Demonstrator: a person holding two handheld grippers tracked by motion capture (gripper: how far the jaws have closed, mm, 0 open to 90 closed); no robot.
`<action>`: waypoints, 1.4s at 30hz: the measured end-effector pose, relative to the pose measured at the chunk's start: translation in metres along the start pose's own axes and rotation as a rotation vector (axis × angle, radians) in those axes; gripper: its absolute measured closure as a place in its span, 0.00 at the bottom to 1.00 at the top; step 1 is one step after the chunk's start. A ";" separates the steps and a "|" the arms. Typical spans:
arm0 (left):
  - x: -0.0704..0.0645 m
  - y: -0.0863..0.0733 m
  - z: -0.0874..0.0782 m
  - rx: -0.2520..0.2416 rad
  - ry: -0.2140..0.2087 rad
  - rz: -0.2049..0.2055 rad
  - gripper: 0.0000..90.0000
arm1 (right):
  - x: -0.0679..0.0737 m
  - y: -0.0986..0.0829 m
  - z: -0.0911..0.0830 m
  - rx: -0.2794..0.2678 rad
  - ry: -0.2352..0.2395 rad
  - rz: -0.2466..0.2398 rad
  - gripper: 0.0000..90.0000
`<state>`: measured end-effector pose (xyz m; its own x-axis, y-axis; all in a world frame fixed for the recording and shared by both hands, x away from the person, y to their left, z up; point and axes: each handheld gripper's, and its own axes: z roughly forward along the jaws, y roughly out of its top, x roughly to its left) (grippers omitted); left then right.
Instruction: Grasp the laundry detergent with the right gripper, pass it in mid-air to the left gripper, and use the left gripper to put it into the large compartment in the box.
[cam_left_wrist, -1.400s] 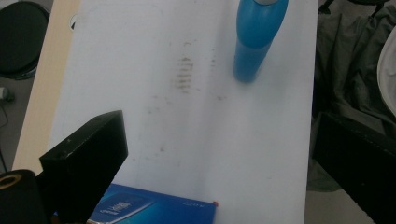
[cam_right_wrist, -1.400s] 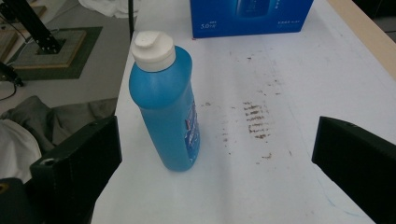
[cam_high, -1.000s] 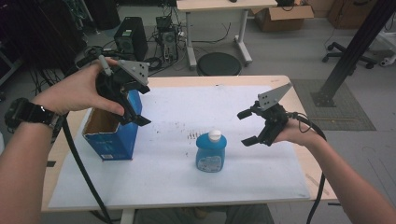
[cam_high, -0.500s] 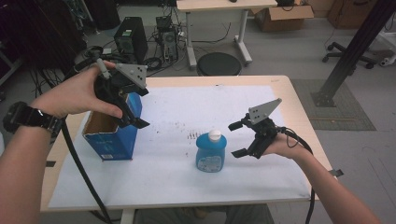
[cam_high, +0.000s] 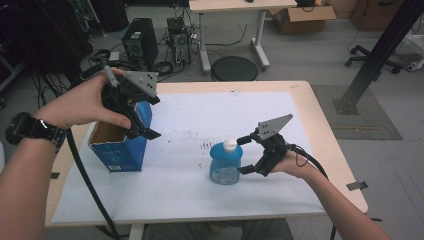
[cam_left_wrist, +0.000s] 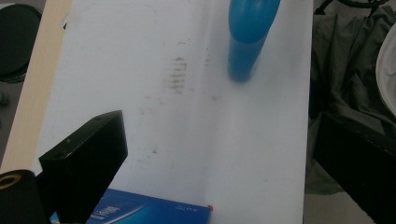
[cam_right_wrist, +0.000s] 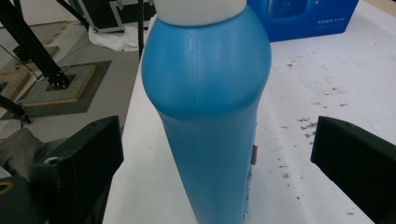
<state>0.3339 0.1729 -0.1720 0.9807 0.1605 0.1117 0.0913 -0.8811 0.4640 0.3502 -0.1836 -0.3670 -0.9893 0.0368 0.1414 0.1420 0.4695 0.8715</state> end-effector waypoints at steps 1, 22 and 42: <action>0.000 0.000 0.000 -0.001 -0.003 0.002 0.05 | 0.000 0.000 0.002 0.002 0.000 0.001 0.03; -0.001 -0.004 0.001 -0.011 0.001 0.000 0.05 | 0.004 -0.006 0.032 -0.005 -0.014 0.007 0.09; -0.002 -0.008 0.002 -0.016 0.002 -0.007 0.05 | 0.005 -0.008 0.042 -0.006 -0.042 -0.004 0.22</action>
<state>0.3312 0.1787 -0.1775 0.9797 0.1673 0.1107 0.0951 -0.8730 0.4783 0.3430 -0.1501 -0.3928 -0.9904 0.0719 0.1183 0.1383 0.4647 0.8746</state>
